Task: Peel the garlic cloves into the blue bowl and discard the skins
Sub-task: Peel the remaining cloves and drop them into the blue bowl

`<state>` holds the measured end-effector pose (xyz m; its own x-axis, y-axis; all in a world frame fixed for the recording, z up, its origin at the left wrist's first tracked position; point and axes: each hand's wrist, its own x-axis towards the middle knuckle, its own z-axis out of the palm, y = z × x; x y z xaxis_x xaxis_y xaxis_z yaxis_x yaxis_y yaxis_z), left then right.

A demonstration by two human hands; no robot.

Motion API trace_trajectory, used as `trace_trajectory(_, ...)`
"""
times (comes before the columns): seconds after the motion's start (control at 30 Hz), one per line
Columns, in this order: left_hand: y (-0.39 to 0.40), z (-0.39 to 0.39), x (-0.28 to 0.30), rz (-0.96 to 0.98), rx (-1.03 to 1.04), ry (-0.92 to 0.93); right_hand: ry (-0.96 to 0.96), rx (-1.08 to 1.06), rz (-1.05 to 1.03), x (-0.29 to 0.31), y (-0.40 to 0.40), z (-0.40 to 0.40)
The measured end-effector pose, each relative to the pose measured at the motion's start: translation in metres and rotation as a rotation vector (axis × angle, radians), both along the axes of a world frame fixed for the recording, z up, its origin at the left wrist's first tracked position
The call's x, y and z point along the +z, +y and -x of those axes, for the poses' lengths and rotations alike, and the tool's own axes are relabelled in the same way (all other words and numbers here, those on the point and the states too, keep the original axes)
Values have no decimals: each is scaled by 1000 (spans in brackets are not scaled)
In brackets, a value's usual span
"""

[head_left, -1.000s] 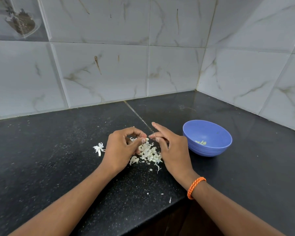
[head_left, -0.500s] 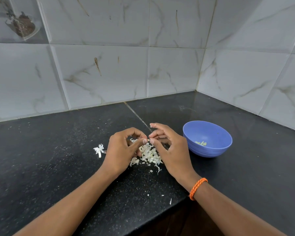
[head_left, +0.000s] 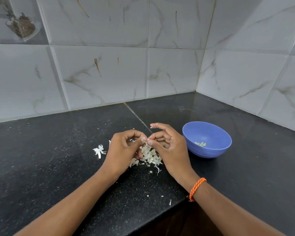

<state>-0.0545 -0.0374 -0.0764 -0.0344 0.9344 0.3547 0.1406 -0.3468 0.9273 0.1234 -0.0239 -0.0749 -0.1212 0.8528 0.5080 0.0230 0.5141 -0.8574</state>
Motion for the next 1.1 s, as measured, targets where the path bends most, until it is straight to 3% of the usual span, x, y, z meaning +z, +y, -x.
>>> trace_trajectory(0.17, 0, -1, 2, -9, -15, -29, 35, 6, 8, 3, 1, -2)
trace_trajectory(0.43, -2, -3, 3, -32, 27, 32, -145, -78, -209, 6, -7, 4)
trace_trajectory(0.63, -5, -3, 6, -44, -21, 41, -165, -98, -248, 13, -10, 4)
trace_trajectory(0.73, -2, 1, 7, -29, -14, 54, -278, -140, -308, 30, -7, -6)
trace_trajectory(0.87, 9, 16, -1, -70, 136, 185, -427, -362, -325, 56, 18, -40)
trace_trajectory(0.97, 12, 26, 4, -114, 276, 361, -552, -502, -199, 71, 36, -75)
trace_trajectory(1.1, 10, 36, 16, -82, 196, 555, -709, -524, -51, 72, 41, -102)
